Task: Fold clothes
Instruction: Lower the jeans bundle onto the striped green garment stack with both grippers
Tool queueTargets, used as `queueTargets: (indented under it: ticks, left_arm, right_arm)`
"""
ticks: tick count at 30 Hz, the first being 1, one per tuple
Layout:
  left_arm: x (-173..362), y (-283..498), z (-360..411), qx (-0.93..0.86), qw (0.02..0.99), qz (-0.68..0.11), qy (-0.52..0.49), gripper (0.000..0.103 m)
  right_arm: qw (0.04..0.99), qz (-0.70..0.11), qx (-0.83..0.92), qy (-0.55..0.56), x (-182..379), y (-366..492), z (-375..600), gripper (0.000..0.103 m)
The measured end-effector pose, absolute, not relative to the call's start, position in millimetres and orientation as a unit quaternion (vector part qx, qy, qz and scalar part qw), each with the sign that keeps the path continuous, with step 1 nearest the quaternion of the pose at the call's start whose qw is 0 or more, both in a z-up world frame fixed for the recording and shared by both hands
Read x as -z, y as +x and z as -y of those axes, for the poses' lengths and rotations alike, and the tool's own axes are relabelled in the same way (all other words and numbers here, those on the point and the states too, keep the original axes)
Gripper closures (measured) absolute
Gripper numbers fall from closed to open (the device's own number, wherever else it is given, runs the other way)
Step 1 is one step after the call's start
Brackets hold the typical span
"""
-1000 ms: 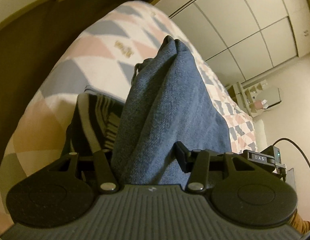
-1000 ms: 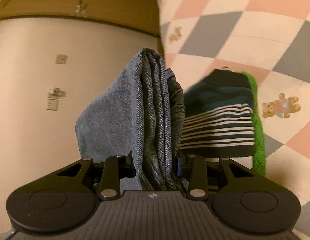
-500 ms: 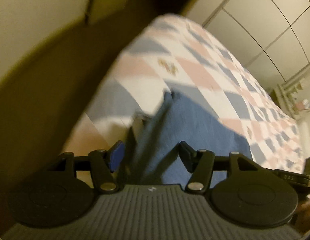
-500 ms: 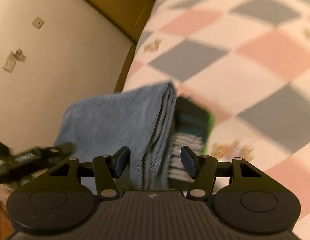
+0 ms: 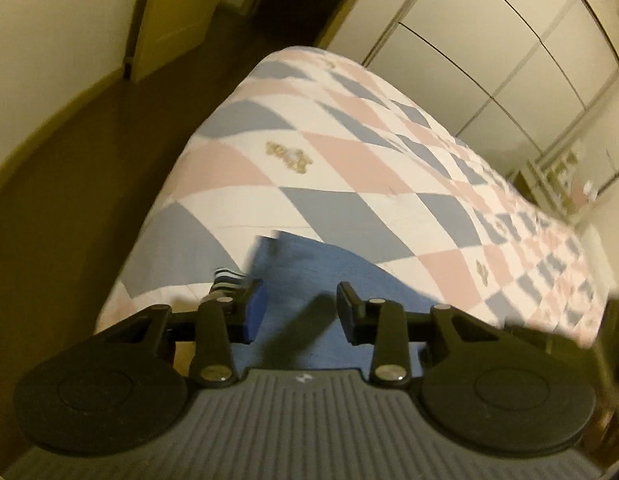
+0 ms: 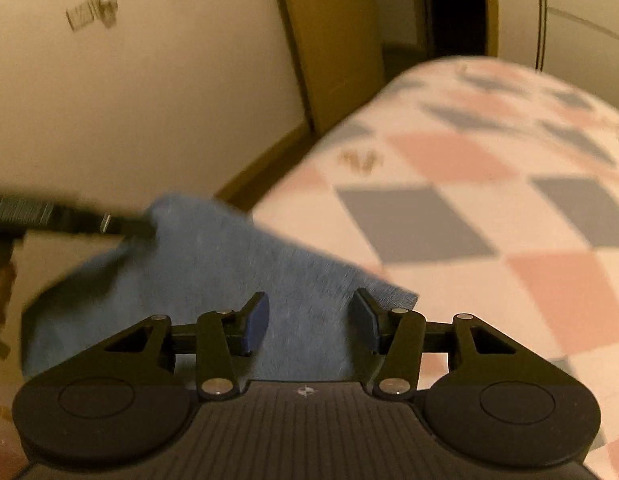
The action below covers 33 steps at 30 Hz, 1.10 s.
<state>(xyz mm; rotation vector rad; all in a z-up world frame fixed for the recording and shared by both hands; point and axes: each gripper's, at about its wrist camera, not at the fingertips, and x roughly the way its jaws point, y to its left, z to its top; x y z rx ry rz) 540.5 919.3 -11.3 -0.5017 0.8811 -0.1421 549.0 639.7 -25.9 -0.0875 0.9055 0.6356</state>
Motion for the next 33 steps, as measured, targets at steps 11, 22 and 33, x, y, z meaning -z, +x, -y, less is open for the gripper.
queueTargets:
  ticks: [11,22,33]
  left_arm:
    - [-2,523,-916,0.057,0.887,-0.407,-0.21,0.076]
    - [-39,438,-872,0.061,0.907,-0.4,-0.117,0.084]
    - [3,428,-899,-0.046,0.879,-0.451,-0.148,0.098]
  right_arm:
    - [0.841,-0.439,-0.312,0.052,21,544,-602,0.054]
    - [0.855,-0.403,-0.317,0.082,-15,477,-556,0.063]
    - [0.825,-0.441,-0.345,0.085,-1,455,-570,0.074]
